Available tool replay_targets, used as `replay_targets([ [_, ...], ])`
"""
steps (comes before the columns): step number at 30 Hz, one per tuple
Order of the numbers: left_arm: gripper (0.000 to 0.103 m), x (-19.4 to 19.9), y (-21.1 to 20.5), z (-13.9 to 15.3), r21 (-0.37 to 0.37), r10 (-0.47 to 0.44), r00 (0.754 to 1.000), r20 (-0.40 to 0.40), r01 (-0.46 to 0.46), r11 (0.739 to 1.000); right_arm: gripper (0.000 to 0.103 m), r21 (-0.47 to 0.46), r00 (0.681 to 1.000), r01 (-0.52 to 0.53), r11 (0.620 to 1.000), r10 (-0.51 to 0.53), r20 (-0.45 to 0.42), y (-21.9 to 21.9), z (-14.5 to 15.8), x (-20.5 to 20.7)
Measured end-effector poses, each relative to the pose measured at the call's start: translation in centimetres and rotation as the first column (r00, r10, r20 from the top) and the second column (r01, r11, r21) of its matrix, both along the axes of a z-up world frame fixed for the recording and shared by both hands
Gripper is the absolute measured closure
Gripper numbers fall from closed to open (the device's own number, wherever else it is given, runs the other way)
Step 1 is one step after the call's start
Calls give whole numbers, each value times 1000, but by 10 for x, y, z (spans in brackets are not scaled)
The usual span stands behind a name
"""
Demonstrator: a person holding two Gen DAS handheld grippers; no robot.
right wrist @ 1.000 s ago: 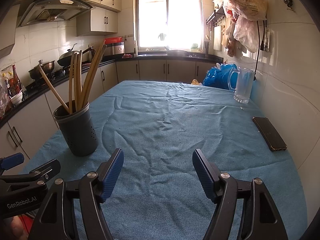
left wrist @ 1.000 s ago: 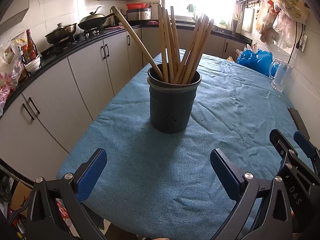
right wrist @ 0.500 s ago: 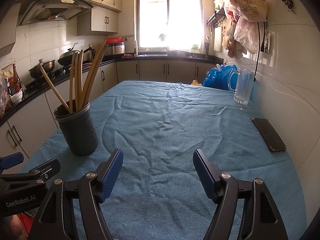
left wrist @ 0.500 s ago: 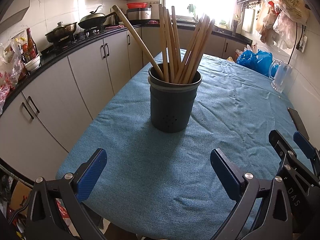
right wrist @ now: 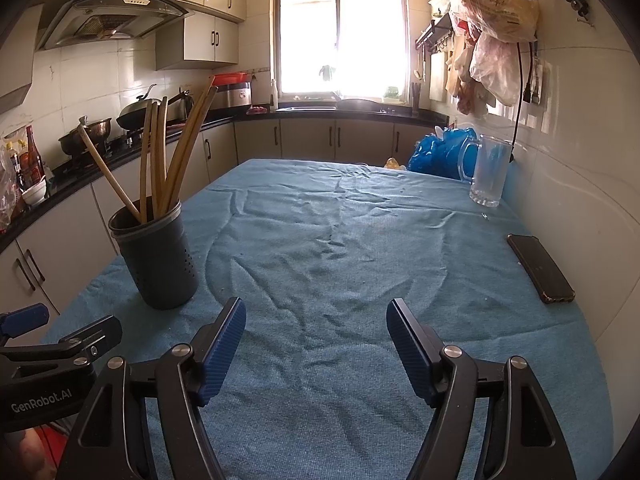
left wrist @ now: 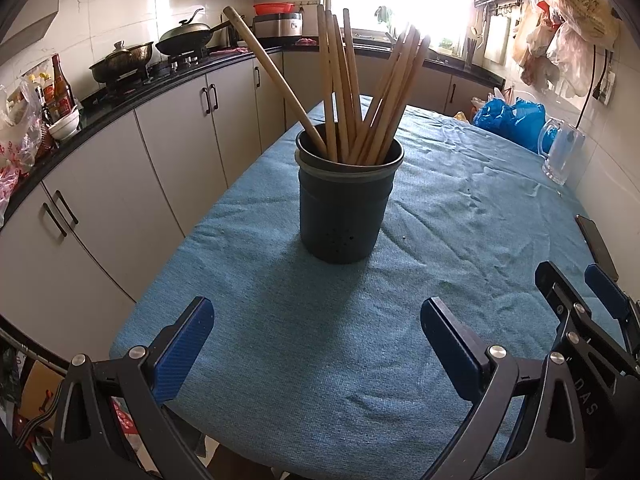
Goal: Organize utensils
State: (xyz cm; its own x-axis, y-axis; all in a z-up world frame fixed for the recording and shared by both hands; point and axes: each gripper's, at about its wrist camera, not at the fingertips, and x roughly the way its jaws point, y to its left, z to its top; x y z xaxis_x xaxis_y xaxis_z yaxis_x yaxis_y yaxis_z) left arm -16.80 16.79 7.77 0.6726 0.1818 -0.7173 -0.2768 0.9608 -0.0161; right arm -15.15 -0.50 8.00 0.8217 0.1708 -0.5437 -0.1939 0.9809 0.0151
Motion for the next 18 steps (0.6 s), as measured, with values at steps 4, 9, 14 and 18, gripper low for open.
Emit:
replay_targets([
  [4,0,0,0,0,1,-1,1000,-2,1,1000,25,-2,1000,-5,1000,5,-1,0,0,0],
  [9,0,1,0,0,-8,-3,1000,-9,3,1000,25,-8,1000,-11,1000,10,-2,2,-1,1],
  [14,0,2,4,3,-8,8,1000,4,-8,1000,25,-9,1000,-11,1000,11,-10,3,-2,2],
  [18,0,3,7,11,19,19,999,27,-20,1000,25,-4,1000,-12,1000,12,-11,1,-1,2],
])
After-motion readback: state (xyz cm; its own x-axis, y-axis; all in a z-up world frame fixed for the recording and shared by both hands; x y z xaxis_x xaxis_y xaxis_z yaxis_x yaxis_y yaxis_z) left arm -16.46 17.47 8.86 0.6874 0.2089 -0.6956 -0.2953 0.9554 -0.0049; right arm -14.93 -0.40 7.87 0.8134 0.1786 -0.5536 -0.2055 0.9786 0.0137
